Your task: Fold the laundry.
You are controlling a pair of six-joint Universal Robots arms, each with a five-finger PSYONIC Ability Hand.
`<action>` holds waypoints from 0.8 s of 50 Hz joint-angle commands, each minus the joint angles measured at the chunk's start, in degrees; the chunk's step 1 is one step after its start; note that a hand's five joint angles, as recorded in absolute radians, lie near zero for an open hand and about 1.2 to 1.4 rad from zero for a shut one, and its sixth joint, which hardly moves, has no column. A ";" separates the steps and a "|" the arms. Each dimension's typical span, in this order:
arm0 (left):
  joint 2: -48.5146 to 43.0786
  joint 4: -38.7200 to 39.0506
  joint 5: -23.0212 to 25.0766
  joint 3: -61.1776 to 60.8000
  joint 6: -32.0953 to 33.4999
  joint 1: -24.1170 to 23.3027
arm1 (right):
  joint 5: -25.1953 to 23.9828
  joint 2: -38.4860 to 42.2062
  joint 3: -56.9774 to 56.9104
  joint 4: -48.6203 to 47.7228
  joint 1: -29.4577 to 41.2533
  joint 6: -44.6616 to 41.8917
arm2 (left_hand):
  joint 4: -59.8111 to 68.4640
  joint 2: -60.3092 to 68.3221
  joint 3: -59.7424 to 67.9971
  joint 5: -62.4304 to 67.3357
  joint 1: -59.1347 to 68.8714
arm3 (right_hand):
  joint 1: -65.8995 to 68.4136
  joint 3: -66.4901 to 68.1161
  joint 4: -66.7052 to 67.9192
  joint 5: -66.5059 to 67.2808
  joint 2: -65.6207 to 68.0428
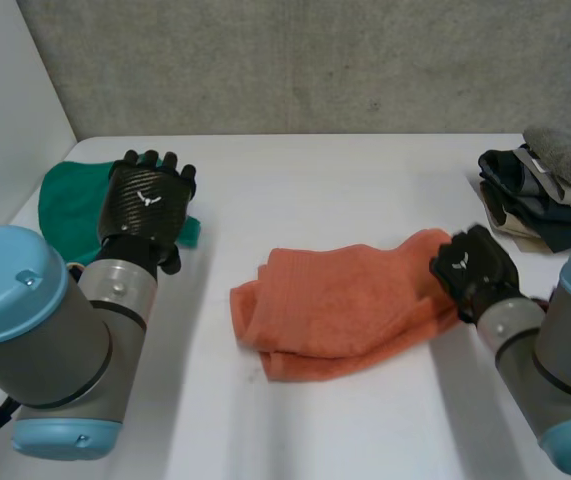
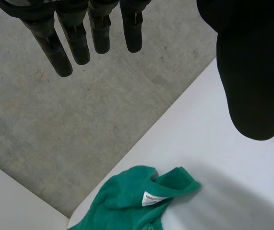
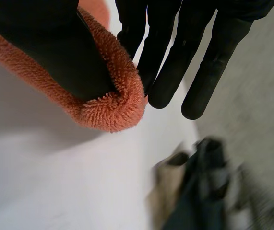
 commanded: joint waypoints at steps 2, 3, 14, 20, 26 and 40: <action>0.83 -0.17 1.46 -1.22 -0.92 1.34 | -8.97 0.93 -6.53 -8.91 14.64 -5.12 | -1.36 -1.35 -1.88 -1.45 -3.56 | 19.94 12.08 11.50 14.42 13.86; 0.92 -0.26 1.46 -1.22 -1.01 1.34 | -13.16 1.97 -6.62 -11.36 16.92 -5.21 | -1.36 -1.35 -1.88 -1.45 -3.56 | 19.94 12.08 11.50 14.42 13.86; 0.83 -0.17 1.72 -0.17 -2.06 1.07 | -24.55 13.15 -8.20 -14.81 23.01 -6.79 | -1.36 -1.36 -1.88 -1.45 -3.56 | -15.49 -23.35 -23.93 -21.02 -21.58; 0.31 0.00 1.81 3.52 -2.76 0.37 | -14.45 10.43 -7.59 -14.02 22.49 -1.09 | -1.70 -1.69 -2.21 -1.79 -3.90 | -50.06 -57.92 -58.50 -55.58 -56.14; -1.01 -0.17 1.72 8.71 -5.48 -2.52 | -10.48 -2.65 -5.74 -8.50 17.93 26.79 | -1.20 -1.19 -1.71 -1.29 -3.39 | -50.06 -57.92 -58.50 -55.58 -56.14; -15.51 -10.18 3.83 21.63 -13.66 -12.37 | -12.59 0.30 -16.72 15.50 4.91 53.06 | -0.35 -0.34 -0.87 -0.44 -2.55 | -50.06 -57.92 -58.50 -55.58 -56.14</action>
